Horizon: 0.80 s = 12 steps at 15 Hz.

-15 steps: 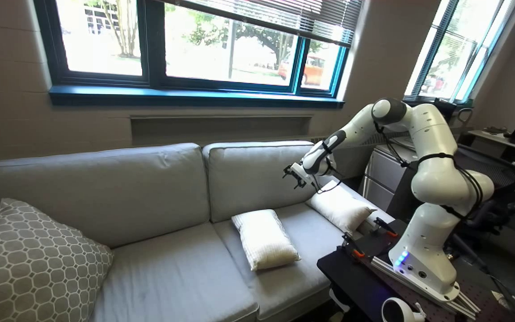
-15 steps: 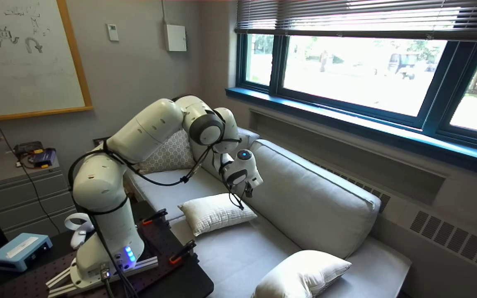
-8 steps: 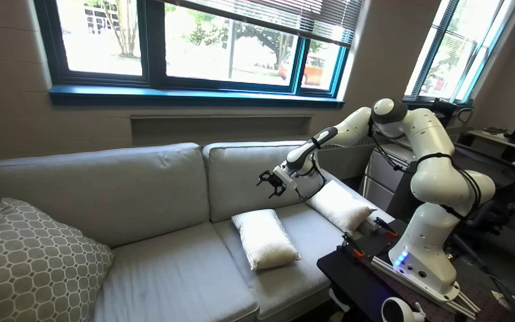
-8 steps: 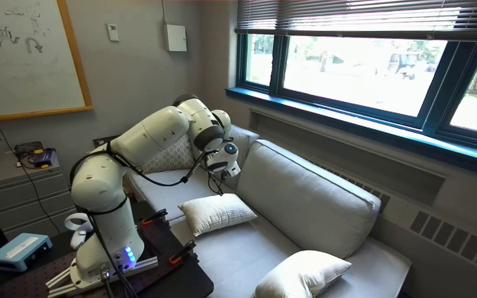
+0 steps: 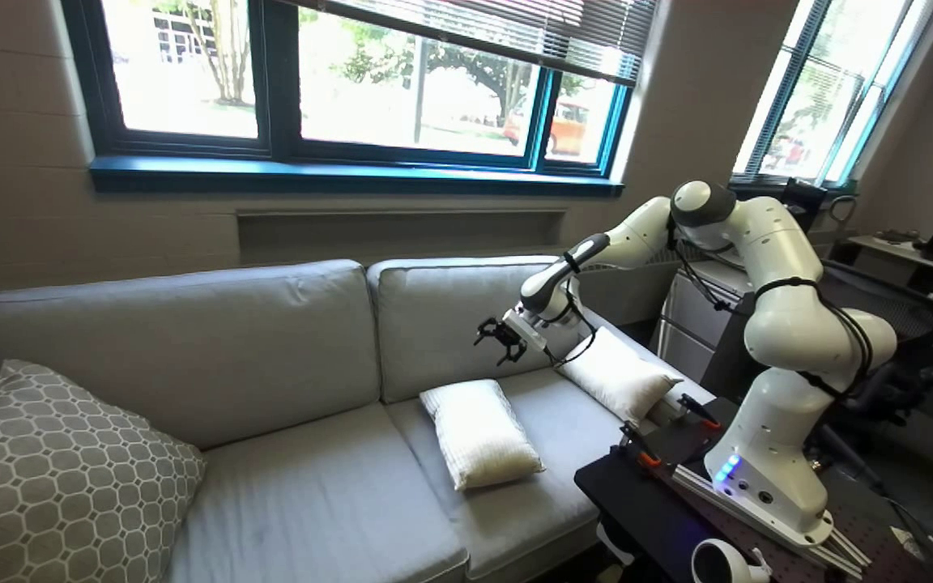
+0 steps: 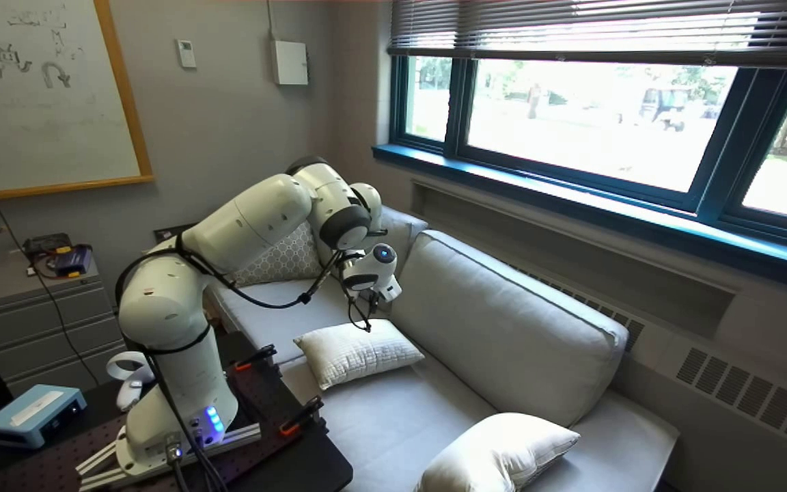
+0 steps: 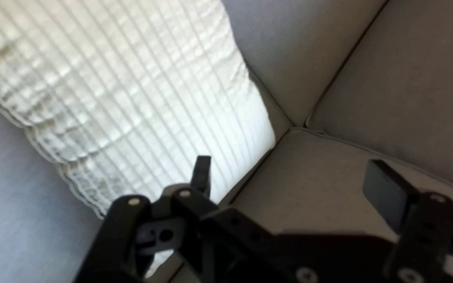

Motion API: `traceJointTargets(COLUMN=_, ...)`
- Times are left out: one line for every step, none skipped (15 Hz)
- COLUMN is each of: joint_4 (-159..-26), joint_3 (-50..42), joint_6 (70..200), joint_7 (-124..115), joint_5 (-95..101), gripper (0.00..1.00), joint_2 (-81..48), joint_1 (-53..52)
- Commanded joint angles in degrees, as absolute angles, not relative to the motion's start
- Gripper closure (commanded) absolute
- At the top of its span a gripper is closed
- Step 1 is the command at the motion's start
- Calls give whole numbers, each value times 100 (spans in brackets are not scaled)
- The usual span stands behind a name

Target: Arrange the cushions, one in front of the other, against the armrest

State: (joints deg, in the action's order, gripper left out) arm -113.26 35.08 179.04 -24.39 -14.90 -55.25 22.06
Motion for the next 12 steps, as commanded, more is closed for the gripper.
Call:
traceJointTargets(joint_4=-11612, joint_3=2549, joint_6=17690, joint_7=-2020, joint_5=-1708, gripper=0, joint_2=-5009, joint_1=1729)
traceJointTargets(joint_4=-11635, joint_3=2173, joint_6=17646, joint_7=-1940, joint_5=-1672, gripper=0, joint_2=-4970, joint_1=1519)
traceJointTargets(joint_4=-11641, joint_3=1857, joint_6=17619, joint_7=-1869, joint_5=-1636, gripper=0, joint_2=-4978, joint_1=1334)
traceJointTargets(joint_4=-11640, joint_3=1591, joint_6=17559, joint_7=-1776, joint_5=-1593, gripper=0, joint_2=-5021, joint_1=1185)
traceJointTargets(joint_4=-11607, joint_3=1437, joint_6=17512, joint_7=-1662, joint_5=-1557, gripper=0, joint_2=-5110, joint_1=1103)
traceJointTargets(joint_4=-11555, joint_3=1336, joint_6=17460, joint_7=-1552, joint_5=-1530, gripper=0, joint_2=-5213, joint_1=1041)
traceJointTargets(joint_4=-11449, joint_3=1376, joint_6=17465, joint_7=-1444, joint_5=-1549, gripper=0, joint_2=-5372, joint_1=1069)
traceJointTargets(joint_4=-11380, joint_3=1439, joint_6=17472, joint_7=-1371, joint_5=-1578, gripper=0, joint_2=-5488, joint_1=1113)
traceJointTargets(joint_4=-11277, joint_3=1525, joint_6=17517, joint_7=-1322, joint_5=-1609, gripper=0, joint_2=-5648, joint_1=1163)
traceJointTargets(joint_4=-11175, joint_3=1612, joint_6=17546, joint_7=-1298, joint_5=-1642, gripper=0, joint_2=-5801, joint_1=1228)
traceJointTargets(joint_4=-11017, joint_3=1702, joint_6=17566, joint_7=-1290, joint_5=-1677, gripper=0, joint_2=-6009, joint_1=1315)
traceJointTargets(joint_4=-10864, joint_3=1785, joint_6=17567, joint_7=-1282, joint_5=-1703, gripper=0, joint_2=-6203, joint_1=1409)
